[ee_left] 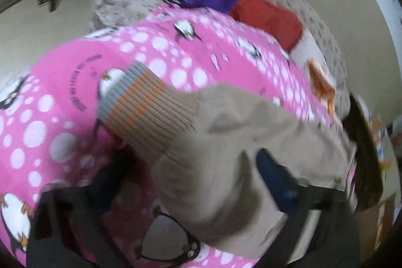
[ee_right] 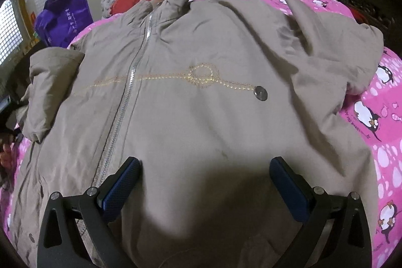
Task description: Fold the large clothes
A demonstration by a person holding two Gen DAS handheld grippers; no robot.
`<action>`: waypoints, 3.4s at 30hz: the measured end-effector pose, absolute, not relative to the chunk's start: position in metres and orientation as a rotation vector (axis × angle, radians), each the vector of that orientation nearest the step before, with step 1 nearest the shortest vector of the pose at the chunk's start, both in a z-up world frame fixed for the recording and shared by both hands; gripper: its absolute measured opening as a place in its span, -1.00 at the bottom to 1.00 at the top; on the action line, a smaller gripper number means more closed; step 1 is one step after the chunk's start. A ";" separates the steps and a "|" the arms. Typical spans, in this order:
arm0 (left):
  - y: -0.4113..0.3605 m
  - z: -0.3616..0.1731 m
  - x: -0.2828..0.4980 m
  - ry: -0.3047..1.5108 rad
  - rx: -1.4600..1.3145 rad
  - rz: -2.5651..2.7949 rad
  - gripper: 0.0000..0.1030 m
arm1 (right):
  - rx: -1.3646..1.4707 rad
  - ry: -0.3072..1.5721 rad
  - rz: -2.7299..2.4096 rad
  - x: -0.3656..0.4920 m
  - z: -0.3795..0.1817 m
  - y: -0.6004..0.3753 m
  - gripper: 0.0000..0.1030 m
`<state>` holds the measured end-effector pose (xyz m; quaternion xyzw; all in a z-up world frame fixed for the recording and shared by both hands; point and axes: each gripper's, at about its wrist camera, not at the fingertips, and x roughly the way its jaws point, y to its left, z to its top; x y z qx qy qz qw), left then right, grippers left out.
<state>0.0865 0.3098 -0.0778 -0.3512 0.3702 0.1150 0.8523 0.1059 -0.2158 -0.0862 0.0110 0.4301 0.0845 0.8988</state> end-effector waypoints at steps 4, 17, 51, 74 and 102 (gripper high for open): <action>0.306 -0.059 0.081 0.753 -0.700 0.244 -0.76 | 0.024 0.888 0.174 0.106 -0.087 -0.215 0.99; 0.102 0.127 0.112 0.533 -0.457 -0.291 -0.78 | -0.022 0.912 0.108 0.086 -0.065 -0.227 0.99; -0.129 0.016 0.163 0.861 -0.390 -0.477 0.21 | 0.084 0.813 -0.098 0.007 -0.040 -0.334 0.99; 0.052 -0.050 0.185 0.961 -0.291 -0.126 0.15 | 0.036 0.742 -0.060 0.010 -0.012 -0.322 0.98; 0.071 -0.095 0.124 0.900 -0.196 -0.036 0.11 | 0.192 0.954 0.281 0.178 -0.077 -0.289 -0.78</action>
